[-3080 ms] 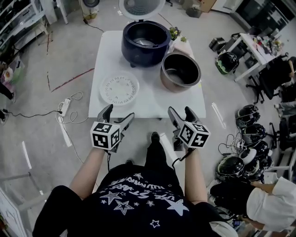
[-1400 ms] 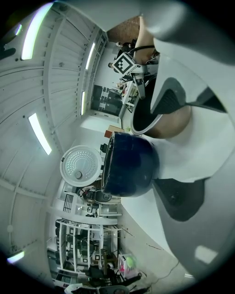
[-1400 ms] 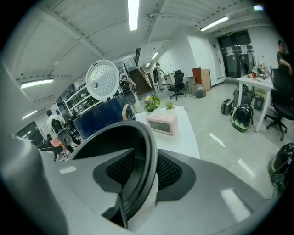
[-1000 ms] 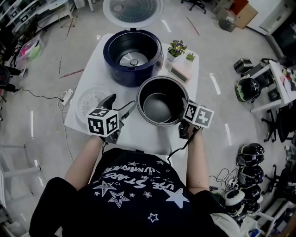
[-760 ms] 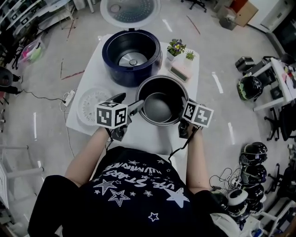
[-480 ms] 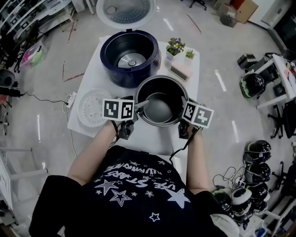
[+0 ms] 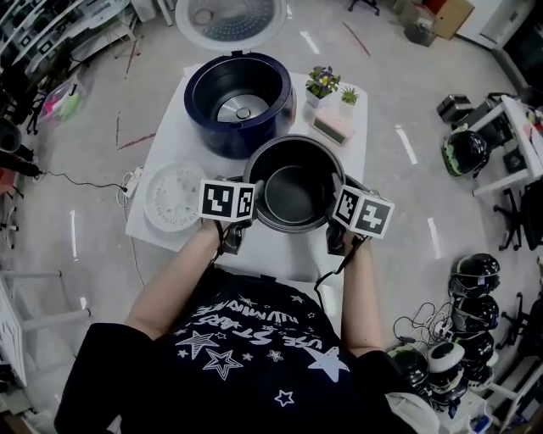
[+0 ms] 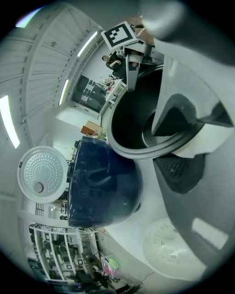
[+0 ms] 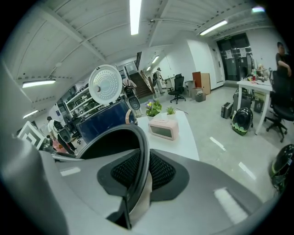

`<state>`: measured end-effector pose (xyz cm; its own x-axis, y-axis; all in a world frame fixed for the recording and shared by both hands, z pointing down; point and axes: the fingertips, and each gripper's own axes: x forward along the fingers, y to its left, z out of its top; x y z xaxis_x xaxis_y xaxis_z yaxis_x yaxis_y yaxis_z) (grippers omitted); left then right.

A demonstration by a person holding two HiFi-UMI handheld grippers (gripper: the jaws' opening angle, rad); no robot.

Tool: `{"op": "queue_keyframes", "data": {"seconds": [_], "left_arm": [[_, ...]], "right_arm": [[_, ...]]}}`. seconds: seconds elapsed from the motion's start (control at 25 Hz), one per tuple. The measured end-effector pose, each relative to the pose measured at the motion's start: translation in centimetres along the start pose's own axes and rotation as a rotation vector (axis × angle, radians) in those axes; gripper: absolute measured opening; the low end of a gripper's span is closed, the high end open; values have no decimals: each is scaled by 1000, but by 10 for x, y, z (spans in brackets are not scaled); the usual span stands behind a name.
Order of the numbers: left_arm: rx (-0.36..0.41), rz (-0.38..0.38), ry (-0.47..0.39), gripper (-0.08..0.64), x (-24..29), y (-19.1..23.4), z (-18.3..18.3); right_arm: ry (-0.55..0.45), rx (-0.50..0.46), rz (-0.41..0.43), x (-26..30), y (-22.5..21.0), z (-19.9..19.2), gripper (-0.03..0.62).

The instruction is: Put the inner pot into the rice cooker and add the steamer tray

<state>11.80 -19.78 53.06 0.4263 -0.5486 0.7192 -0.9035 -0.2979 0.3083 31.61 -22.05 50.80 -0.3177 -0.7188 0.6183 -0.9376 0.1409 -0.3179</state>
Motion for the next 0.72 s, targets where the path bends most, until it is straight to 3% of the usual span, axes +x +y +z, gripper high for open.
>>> {"op": "queue_keyframes", "data": {"seconds": [0.16, 0.72], "left_arm": [[-11, -21, -3, 99, -11, -2, -3], [191, -178, -106, 106, -71, -40, 52]], "right_arm": [[-28, -11, 1, -17, 8, 2, 83], [-223, -3, -64, -91, 34, 61, 89]]}}
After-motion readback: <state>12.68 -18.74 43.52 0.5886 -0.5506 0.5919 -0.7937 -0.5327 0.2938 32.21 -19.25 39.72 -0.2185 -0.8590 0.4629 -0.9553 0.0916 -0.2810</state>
